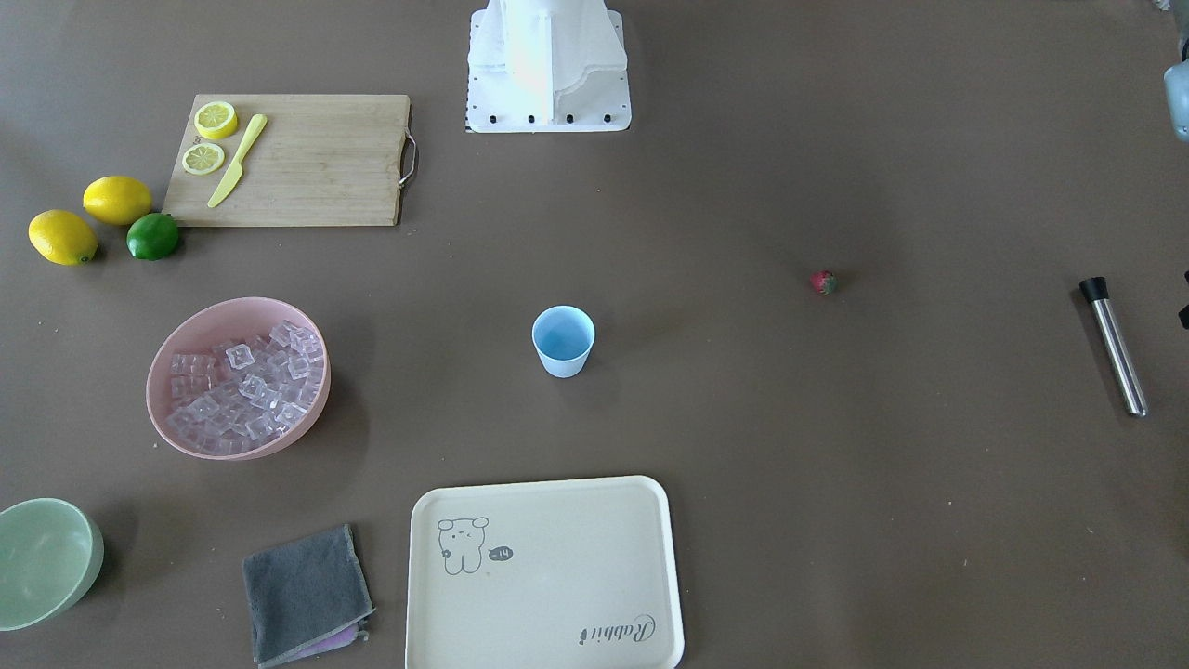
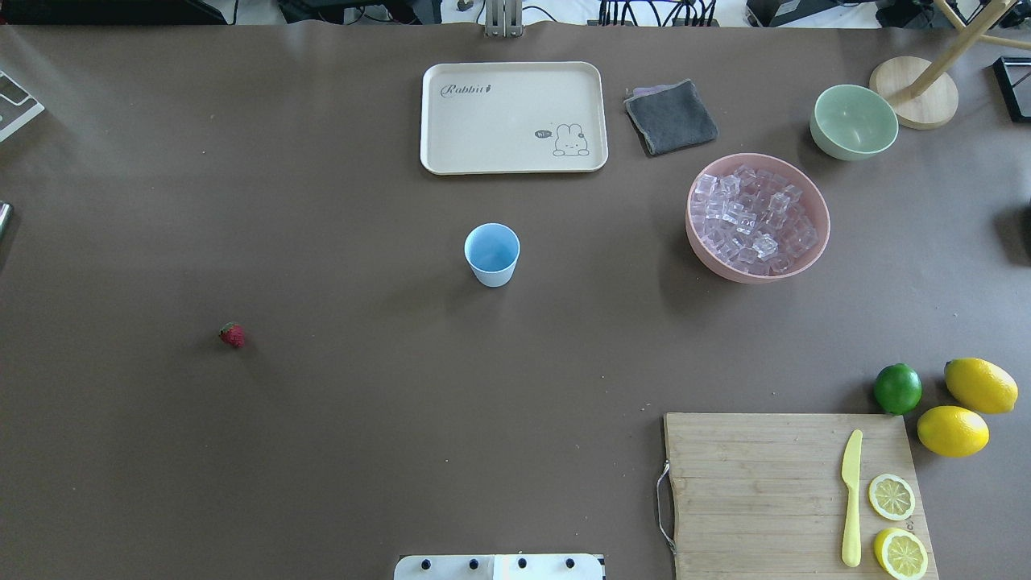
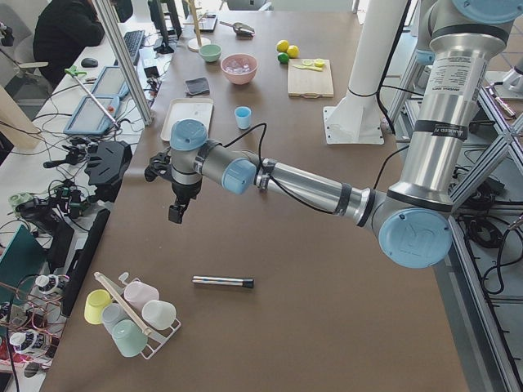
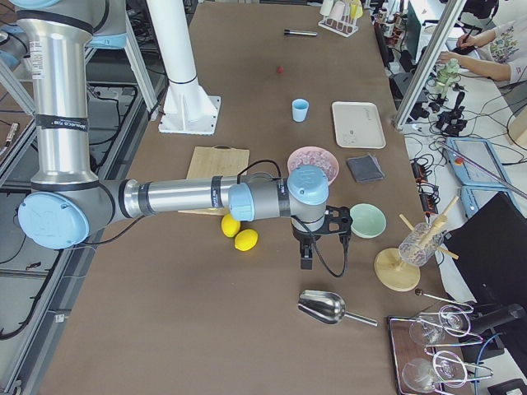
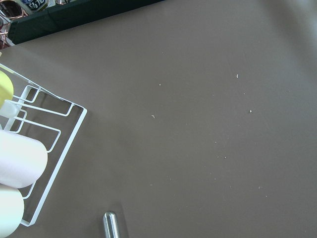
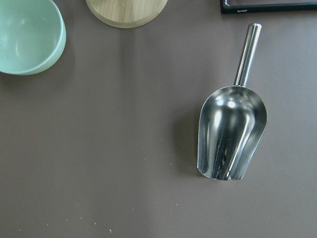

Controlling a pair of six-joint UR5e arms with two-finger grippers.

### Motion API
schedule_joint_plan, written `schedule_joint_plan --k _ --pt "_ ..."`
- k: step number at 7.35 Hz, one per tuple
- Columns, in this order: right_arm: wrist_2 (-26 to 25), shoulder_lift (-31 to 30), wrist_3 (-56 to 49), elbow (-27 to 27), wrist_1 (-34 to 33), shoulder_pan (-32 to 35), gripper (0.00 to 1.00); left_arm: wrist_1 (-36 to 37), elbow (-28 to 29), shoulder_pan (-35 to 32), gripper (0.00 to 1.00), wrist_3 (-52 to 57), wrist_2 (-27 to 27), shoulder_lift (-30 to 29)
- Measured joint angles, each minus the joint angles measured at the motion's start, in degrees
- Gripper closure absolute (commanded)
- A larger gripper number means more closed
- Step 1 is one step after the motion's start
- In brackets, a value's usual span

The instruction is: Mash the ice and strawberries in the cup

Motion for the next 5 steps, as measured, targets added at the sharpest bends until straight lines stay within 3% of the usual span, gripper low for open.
schedule_joint_plan --k 3,5 --pt "0.4 1.2 0.6 0.8 0.3 0.0 0.0 -0.5 -3.7 0.6 0.02 -0.6 0.1 0.2" --pt "1.4 6.1 4.3 2.5 0.0 -1.4 0.01 -1.2 -4.4 2.3 0.02 -1.9 0.3 0.4"
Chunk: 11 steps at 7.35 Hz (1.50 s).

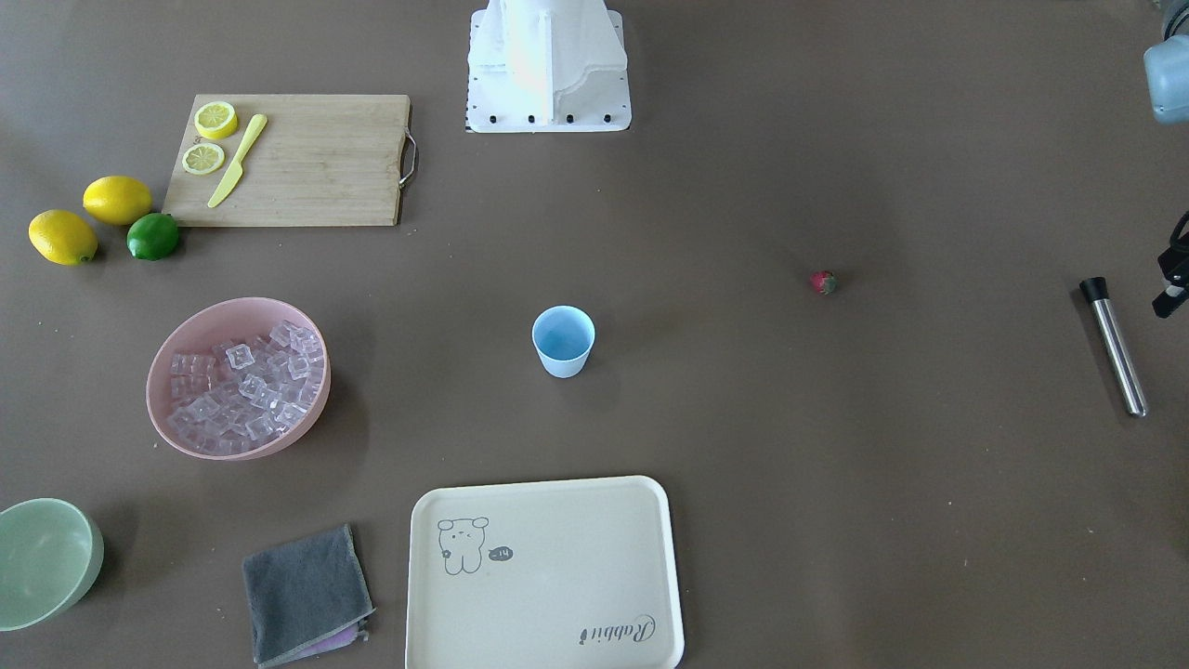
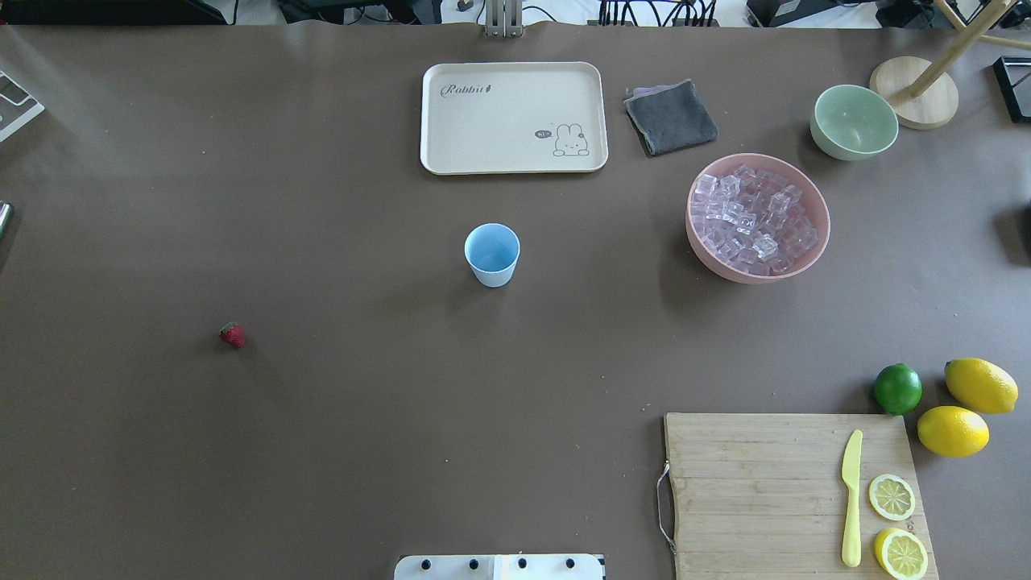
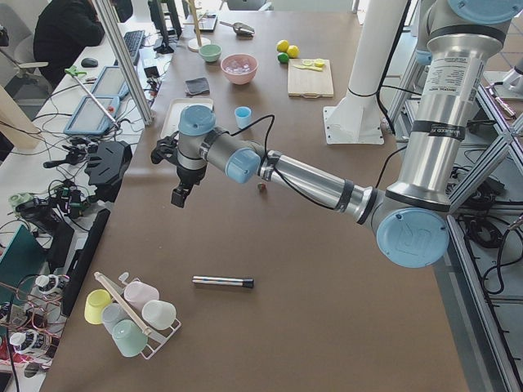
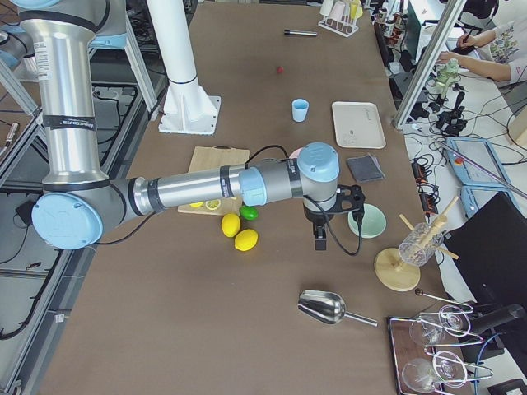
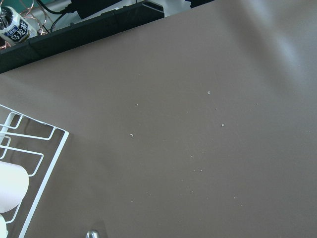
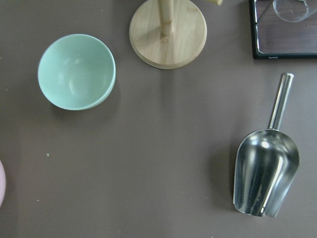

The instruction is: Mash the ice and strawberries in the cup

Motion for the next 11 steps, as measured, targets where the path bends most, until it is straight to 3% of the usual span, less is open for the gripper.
schedule_joint_plan --k 3,6,9,11 --pt "0.3 10.7 10.0 1.0 0.0 -8.9 0.02 -0.1 -0.7 0.7 0.02 -0.7 0.1 -0.3" --pt "-9.2 19.9 18.1 2.7 0.2 -26.1 0.02 0.0 0.9 1.1 0.02 -0.6 0.1 -1.2" --pt "-15.3 19.9 21.9 2.0 0.2 -33.7 0.07 -0.5 1.0 3.3 0.02 -7.0 -0.4 -1.2" --pt "-16.4 19.2 19.9 -0.6 0.6 -34.5 0.09 -7.3 4.3 5.5 0.02 -9.3 -0.3 0.5"
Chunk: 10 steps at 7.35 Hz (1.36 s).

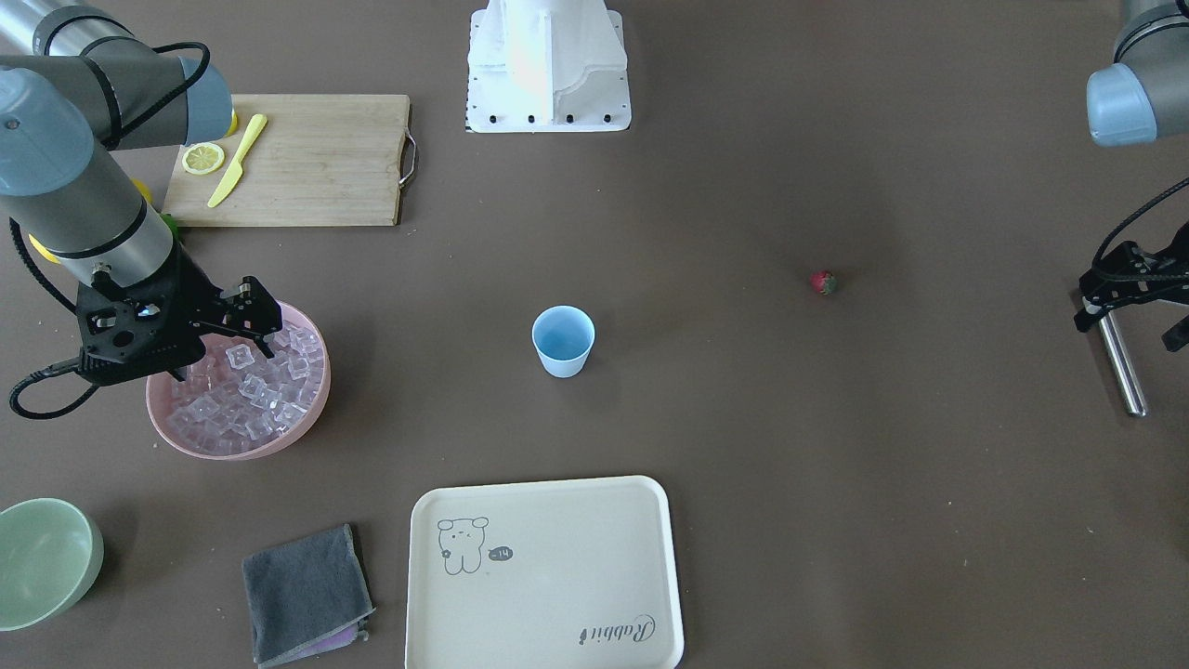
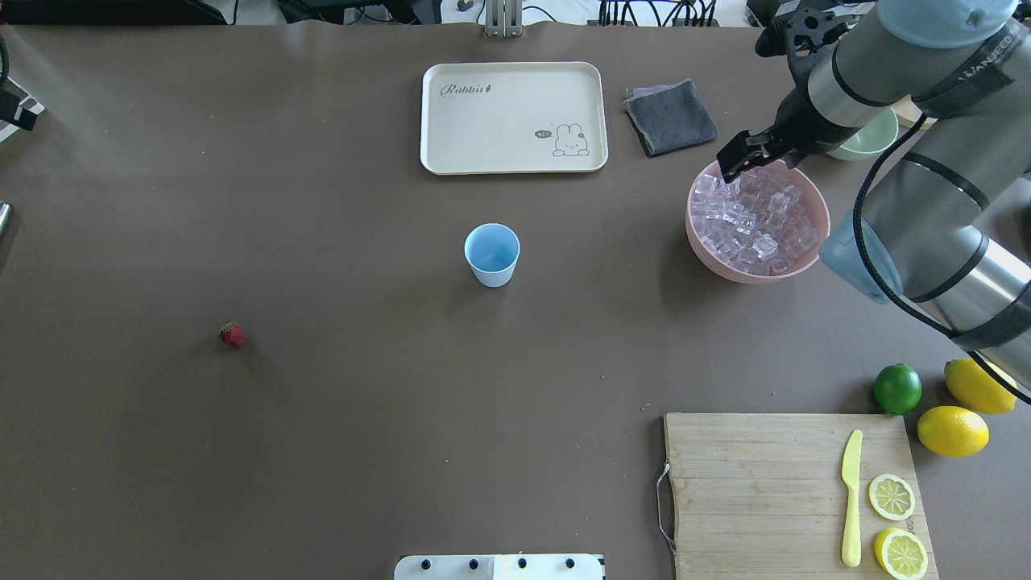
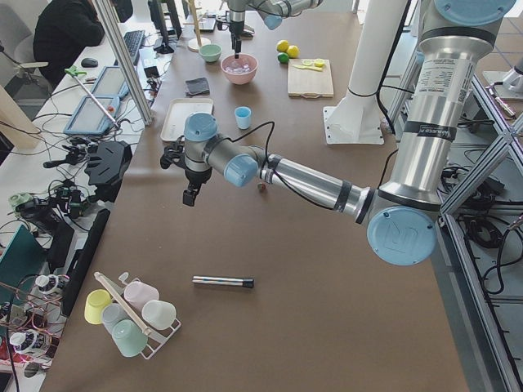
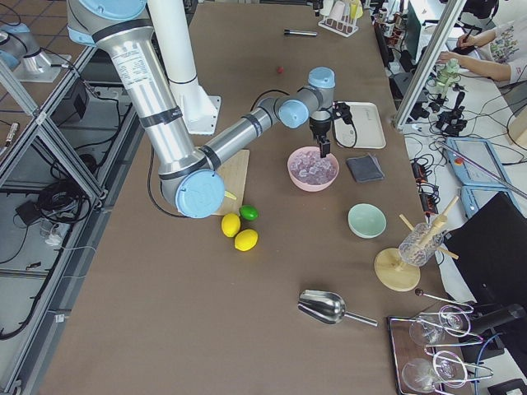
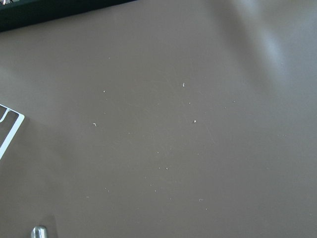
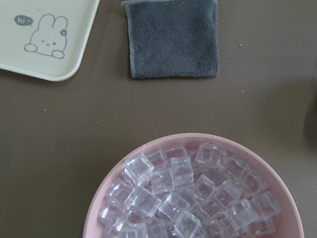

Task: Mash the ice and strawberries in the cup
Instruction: 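Reach the right gripper into the pink bowl and grasp an ice cube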

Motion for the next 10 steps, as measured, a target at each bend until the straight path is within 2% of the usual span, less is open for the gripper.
schedule_joint_plan --k 1,3,6,8,10 --pt "-0.1 -0.3 -0.7 -0.8 0.1 0.0 0.1 -5.5 3.4 0.4 0.02 -0.6 0.1 0.5" --pt "-0.4 -1.9 -1.9 -1.1 0.2 -0.2 0.1 -10.1 6.1 1.0 0.02 -2.7 0.4 0.7" --pt "-0.3 -2.8 -2.4 -0.8 1.6 -2.2 0.1 -10.8 5.9 1.5 0.02 -5.4 0.6 0.8" --pt "-0.1 -4.4 -2.5 -2.6 7.4 -4.1 0.1 -10.8 5.6 1.6 0.02 -5.9 0.7 0.8" --pt "0.0 -6.1 -2.7 -2.8 9.3 -4.5 0.11 -11.0 5.4 1.5 0.02 -5.8 0.8 1.1"
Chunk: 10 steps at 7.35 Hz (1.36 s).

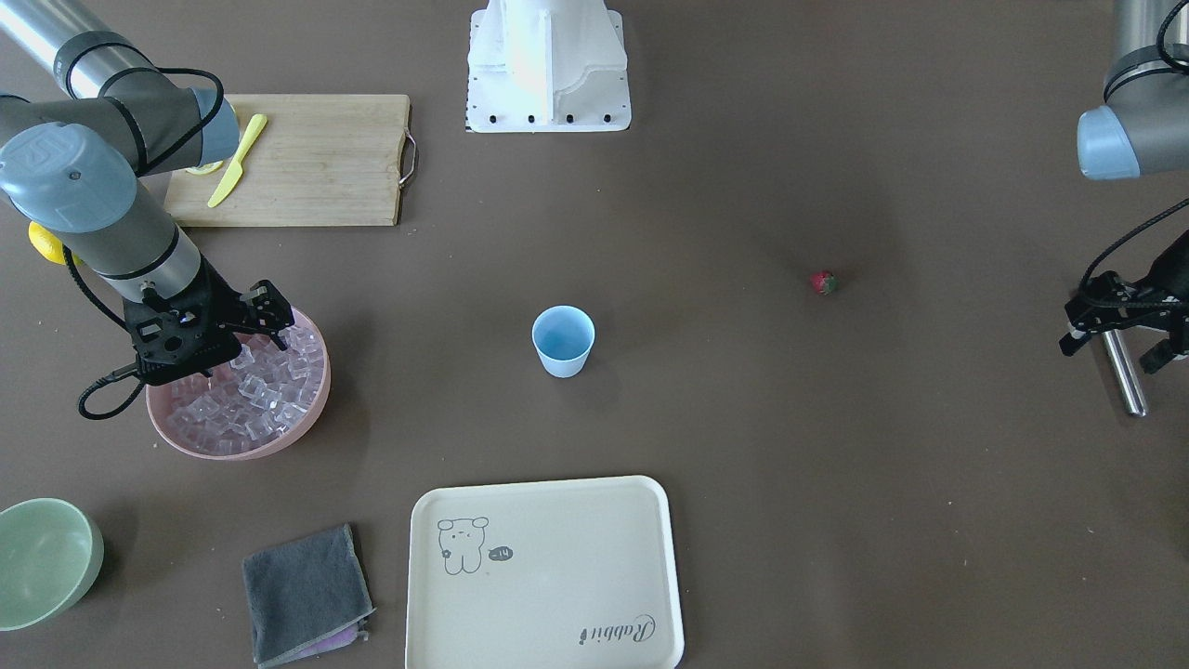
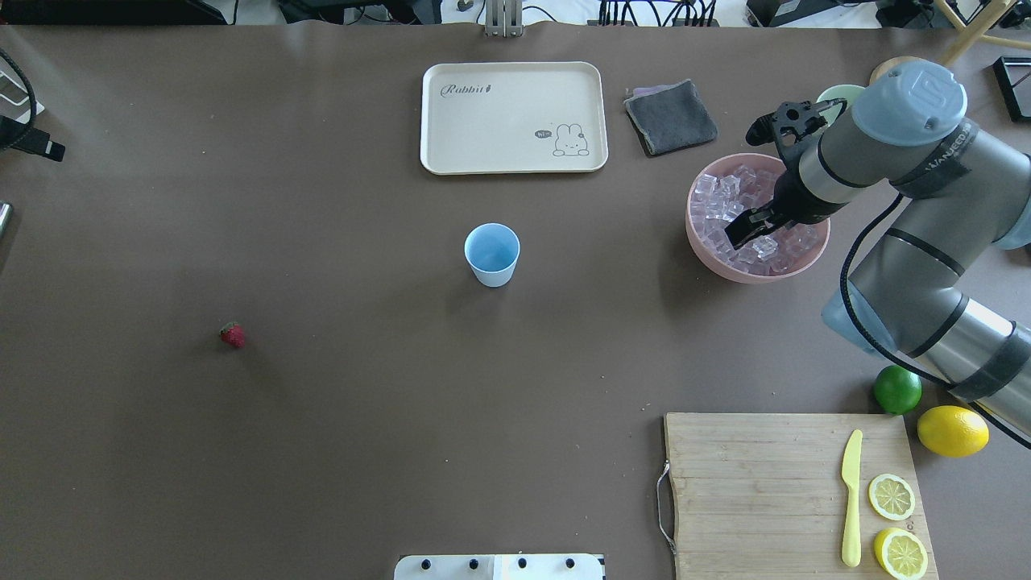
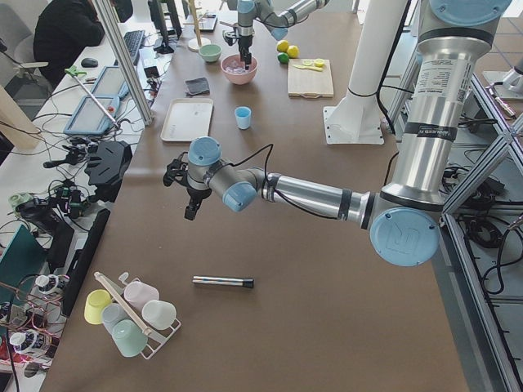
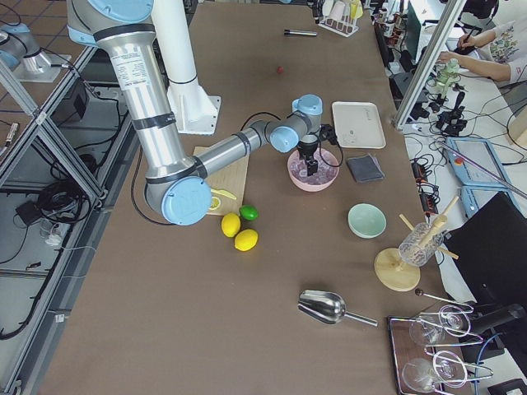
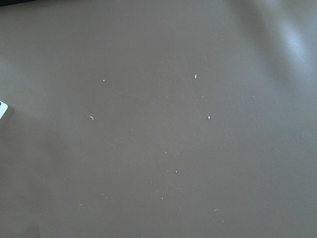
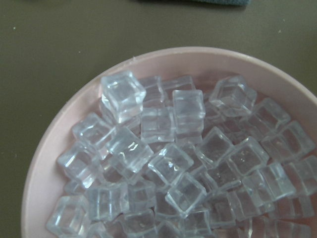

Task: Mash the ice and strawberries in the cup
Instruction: 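Reach the right gripper into the pink bowl and grasp an ice cube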

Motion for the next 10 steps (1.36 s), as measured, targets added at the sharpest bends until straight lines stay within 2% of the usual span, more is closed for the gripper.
schedule_joint_plan --k 2,3,4,7,9,10 --pt "-0.4 -0.4 0.3 0.1 0.0 -0.3 0.24 -0.5 -0.3 0.0 0.02 0.0 0.0 0.4" --pt "-0.5 -0.7 0.4 0.0 0.0 -0.3 0.37 -0.6 -0.3 0.0 0.02 0.0 0.0 0.5" --pt "-0.5 -0.9 0.4 -0.1 0.1 -0.4 0.55 -0.6 -0.3 0.0 0.02 0.0 0.0 0.5" --pt "-0.7 -1.4 0.7 -0.2 0.2 -0.5 0.76 -0.7 -0.4 0.1 0.02 0.2 0.0 0.5" --pt "-1.4 -2.3 0.7 -0.5 0.3 -0.5 1.0 -0.8 -0.7 0.1 0.02 0.2 0.0 0.6" --pt "-1.7 -2.4 0.7 -0.4 0.3 -0.5 1.0 -0.8 -0.8 0.1 0.02 0.1 0.0 0.6"
